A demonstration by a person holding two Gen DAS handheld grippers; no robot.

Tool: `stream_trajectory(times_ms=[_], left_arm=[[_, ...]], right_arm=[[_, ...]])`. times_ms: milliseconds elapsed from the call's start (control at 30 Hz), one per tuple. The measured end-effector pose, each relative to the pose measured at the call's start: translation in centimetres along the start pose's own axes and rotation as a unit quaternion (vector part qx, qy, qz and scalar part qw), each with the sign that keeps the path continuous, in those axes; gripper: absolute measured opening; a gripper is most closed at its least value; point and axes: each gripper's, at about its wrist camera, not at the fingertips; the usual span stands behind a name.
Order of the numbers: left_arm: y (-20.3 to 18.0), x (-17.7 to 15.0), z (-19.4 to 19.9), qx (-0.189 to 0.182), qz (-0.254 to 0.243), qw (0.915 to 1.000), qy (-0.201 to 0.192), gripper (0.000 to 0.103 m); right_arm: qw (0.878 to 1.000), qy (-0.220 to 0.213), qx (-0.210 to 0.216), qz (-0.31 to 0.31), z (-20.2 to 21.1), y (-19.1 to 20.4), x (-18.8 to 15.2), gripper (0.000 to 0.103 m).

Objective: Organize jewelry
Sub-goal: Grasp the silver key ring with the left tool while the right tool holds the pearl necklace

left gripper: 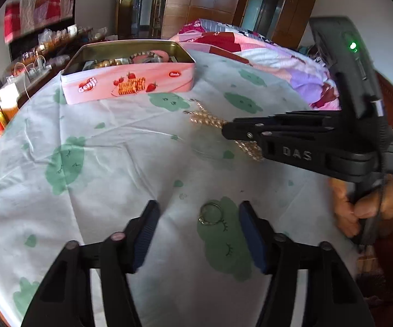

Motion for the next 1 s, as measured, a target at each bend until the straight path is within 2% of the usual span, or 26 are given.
stream_trajectory(times_ms=[133,200,300,433,533,600,767,800,900,1000], left_arm=[[-0.7,0.0,-0.1,0.019,-0.034,0.9992,0.002,0.036],[-1.1,-0.3,-0.1,0.028,-0.052,0.9983,0.000,0.036],[-1.5,-0.5,0.0,0.020,-0.069,0.9974,0.004,0.036],[-1.7,-0.6,-0.1,0.018,-0.073,0.9972,-0.001,0.036],[-2.1,-0.8,0.0,0.010,-0.085,0.9963,-0.003,0.020],[-2.3,-0.9,0.0,0.009,-0.091,0.9958,-0.004,0.019],[-2.0,-0.9,0.1,0.007,-0.082,0.9966,-0.008,0.015],[-2.0,-0.9,0.2,0.012,-0.080,0.9966,-0.015,0.004],[-1.4,-0.8,0.2,0.003,-0.064,0.9978,-0.016,0.004],[-1.0,-0.6,0.1,0.008,-0.052,0.9985,-0.015,0.004]], right_arm=[[1.000,0.003,0.002,0.001,-0.1,0.2,-0.1,0.016],[1.000,0.006,0.001,0.001,-0.2,0.3,-0.2,0.016],[1.000,0.007,0.004,-0.002,-0.3,0.3,-0.2,0.016],[1.000,0.008,0.004,-0.003,-0.3,0.0,-0.3,0.016],[1.000,0.008,0.000,0.000,-0.4,0.0,-0.3,0.016],[1.000,0.008,0.002,-0.003,-0.4,-0.1,-0.3,0.016],[1.000,0.006,0.006,-0.015,-0.4,-0.5,-0.3,0.016],[1.000,0.004,0.006,-0.017,-0.4,-0.6,-0.3,0.016],[1.000,-0.004,0.007,-0.025,-0.1,-0.8,-0.4,0.016],[0.999,-0.032,0.020,-0.032,0.9,-1.1,-0.5,0.012]])
Point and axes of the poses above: each gripper's, at about its wrist camera, not at the fingertips, and z roughly against the way its jaws point, y to its left, x to its top, and after that the axes turned 4 degrees about z, right-handed
